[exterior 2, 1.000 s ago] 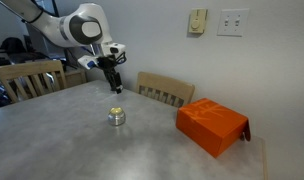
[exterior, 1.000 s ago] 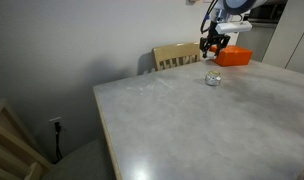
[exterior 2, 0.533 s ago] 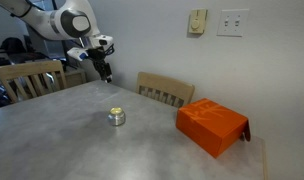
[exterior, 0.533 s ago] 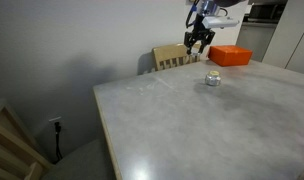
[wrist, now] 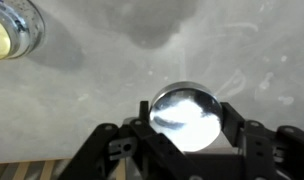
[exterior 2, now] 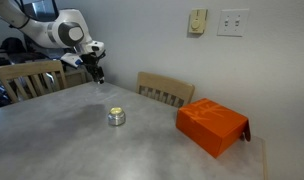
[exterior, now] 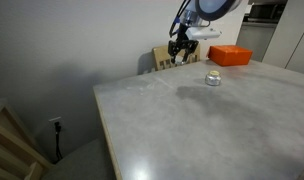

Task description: Pick the lid from the table, place it on the bottle, put it back on the table then place it on the bottle again

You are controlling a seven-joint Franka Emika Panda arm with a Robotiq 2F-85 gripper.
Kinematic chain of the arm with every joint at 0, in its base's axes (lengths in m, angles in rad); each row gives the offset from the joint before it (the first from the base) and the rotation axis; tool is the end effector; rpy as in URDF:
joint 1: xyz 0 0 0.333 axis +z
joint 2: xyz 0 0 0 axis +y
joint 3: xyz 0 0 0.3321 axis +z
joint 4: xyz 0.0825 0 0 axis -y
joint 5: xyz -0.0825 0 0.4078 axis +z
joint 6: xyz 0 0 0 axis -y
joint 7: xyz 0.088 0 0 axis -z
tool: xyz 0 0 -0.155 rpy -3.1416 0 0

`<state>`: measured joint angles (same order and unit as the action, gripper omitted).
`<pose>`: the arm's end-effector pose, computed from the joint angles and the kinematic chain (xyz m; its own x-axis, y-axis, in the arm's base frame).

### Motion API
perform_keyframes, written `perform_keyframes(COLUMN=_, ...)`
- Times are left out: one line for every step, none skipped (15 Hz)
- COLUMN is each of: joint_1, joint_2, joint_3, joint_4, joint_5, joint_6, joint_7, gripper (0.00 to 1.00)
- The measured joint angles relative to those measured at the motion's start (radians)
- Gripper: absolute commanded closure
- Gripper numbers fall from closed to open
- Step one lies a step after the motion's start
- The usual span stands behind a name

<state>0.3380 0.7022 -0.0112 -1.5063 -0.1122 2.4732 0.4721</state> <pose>0.7391 0.2487 0.2304 0.9598 -0.0646 0.2731 -0.0585 -0.9978 -0.0304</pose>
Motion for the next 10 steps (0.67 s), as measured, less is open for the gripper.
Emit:
perform_keyframes(joint_1=0.006, joint_2=0.024, joint_3=0.005, joint_4=0.010, joint_5=0.000, joint_6=-0.003, joint_7=-0.002, gripper=0.56)
perform_keyframes(joint_1=0.012, joint_2=0.049, joint_3=0.010, joint_4=0.021, joint_5=0.001, joint_6=-0.004, joint_7=-0.003, gripper=0.56)
perform_keyframes(joint_1=0.018, joint_2=0.074, joint_3=0.014, joint_4=0.032, joint_5=0.001, joint_6=-0.007, joint_7=-0.004, gripper=0.56)
perform_keyframes(joint_1=0.025, joint_2=0.099, joint_3=0.017, joint_4=0.043, joint_5=0.001, joint_6=-0.009, joint_7=-0.005, gripper=0.56)
perform_keyframes(joint_1=0.031, joint_2=0.122, joint_3=0.018, joint_4=0.054, joint_5=0.002, joint_6=-0.013, joint_7=-0.005, gripper=0.56)
perform_keyframes(joint_1=0.035, joint_2=0.143, joint_3=0.018, joint_4=0.064, joint_5=0.002, joint_6=-0.017, joint_7=-0.004, gripper=0.56)
perform_keyframes(joint_1=0.037, joint_2=0.163, joint_3=0.018, joint_4=0.071, joint_5=0.002, joint_6=-0.022, joint_7=-0.004, gripper=0.56)
perform_keyframes(joint_1=0.038, joint_2=0.180, joint_3=0.014, joint_4=0.077, joint_5=0.002, joint_6=-0.027, joint_7=0.001, gripper=0.56)
perform_keyframes(joint_1=0.039, joint_2=0.194, joint_3=0.008, joint_4=0.081, joint_5=0.002, joint_6=-0.032, joint_7=0.007, gripper=0.56)
perform_keyframes(joint_1=0.038, joint_2=0.207, joint_3=0.000, joint_4=0.083, joint_5=0.002, joint_6=-0.037, joint_7=0.015, gripper=0.56)
